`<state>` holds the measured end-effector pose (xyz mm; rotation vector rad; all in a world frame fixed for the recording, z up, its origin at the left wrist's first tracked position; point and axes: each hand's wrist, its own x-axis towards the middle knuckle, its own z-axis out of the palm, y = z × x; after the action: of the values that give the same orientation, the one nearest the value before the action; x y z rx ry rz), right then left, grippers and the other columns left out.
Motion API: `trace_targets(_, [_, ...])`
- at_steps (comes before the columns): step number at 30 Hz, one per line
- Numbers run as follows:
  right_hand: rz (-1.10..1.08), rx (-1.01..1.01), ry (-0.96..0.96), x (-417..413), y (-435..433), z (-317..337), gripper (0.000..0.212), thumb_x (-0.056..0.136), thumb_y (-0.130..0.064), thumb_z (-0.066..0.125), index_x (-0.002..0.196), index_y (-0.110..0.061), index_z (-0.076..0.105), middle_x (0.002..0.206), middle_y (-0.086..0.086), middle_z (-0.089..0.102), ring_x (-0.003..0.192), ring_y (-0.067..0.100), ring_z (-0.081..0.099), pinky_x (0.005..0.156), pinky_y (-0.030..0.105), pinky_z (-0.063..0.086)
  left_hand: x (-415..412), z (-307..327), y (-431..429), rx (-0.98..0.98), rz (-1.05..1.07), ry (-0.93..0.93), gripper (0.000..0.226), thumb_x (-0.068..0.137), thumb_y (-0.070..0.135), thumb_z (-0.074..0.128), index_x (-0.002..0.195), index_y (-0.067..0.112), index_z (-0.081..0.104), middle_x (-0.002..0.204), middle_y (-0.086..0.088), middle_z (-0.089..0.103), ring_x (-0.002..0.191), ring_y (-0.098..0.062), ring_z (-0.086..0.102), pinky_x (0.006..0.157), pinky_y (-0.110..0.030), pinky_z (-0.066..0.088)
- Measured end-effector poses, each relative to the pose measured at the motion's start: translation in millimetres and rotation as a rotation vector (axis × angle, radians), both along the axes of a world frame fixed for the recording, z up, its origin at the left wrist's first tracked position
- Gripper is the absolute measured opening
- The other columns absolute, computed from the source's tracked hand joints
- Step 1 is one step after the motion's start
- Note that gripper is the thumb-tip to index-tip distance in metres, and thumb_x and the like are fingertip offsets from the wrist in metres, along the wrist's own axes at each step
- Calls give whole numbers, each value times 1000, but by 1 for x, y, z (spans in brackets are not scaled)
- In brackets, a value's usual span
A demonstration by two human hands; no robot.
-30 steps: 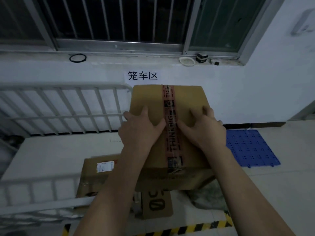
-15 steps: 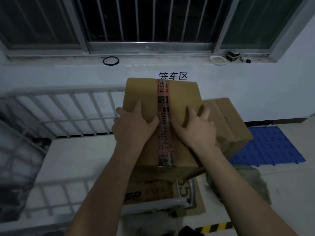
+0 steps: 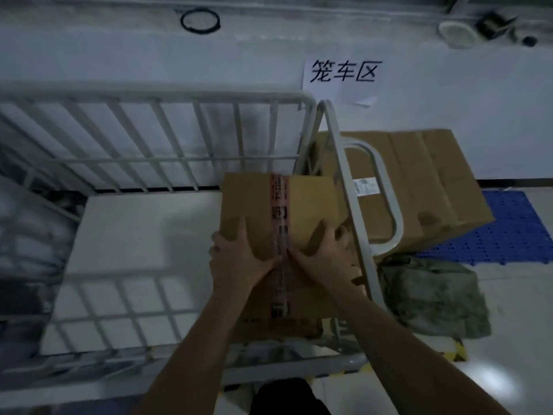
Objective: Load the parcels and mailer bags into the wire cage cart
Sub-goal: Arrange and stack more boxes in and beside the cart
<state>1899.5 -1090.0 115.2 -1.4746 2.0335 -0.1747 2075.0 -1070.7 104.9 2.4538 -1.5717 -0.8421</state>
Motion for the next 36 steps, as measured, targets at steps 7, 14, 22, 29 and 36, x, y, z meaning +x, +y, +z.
trace_targets(7, [58, 135, -68, 3, -18, -145, 110, 72, -71, 70, 154, -24, 15, 158, 10, 18, 139, 38, 33, 111, 48, 38, 7, -160, 8, 164, 61, 53, 141, 50, 94, 61, 156, 32, -7, 151, -22, 6, 134, -47, 32, 107, -53, 40])
trace_targets(14, [25, 154, 91, 10, -22, -223, 102, 74, -73, 66, 151, -26, 20, 157, 12, 8, 141, 42, 23, 108, 52, 38, 5, -234, 9, 154, 82, 99, 144, 44, 93, 65, 153, 42, -14, 152, -16, 3, 138, -43, 24, 104, -55, 42])
trace_targets(22, [57, 203, 158, 17, -5, -223, 107, 78, -78, 56, 157, -36, -4, 159, 16, 1, 140, 43, 26, 105, 53, 42, 15, -230, 20, 182, 25, 89, 145, 48, 89, 68, 152, 41, -21, 152, -14, 1, 137, -41, 27, 104, -54, 44])
trace_targets(29, [175, 268, 225, 12, -5, -231, 109, 85, -79, 43, 155, -28, -23, 160, 23, -8, 146, 45, 14, 106, 56, 40, 12, -232, 12, 236, -24, 59, 147, 51, 87, 70, 154, 35, -21, 153, -22, 1, 140, -44, 21, 106, -53, 41])
trace_targets(36, [176, 318, 219, 11, -7, -229, 110, 86, -79, 42, 155, -24, -25, 162, 22, -11, 146, 46, 14, 103, 56, 40, 11, -225, 11, 239, -41, 41, 147, 52, 87, 70, 154, 35, -22, 152, -23, 2, 136, -45, 28, 107, -52, 41])
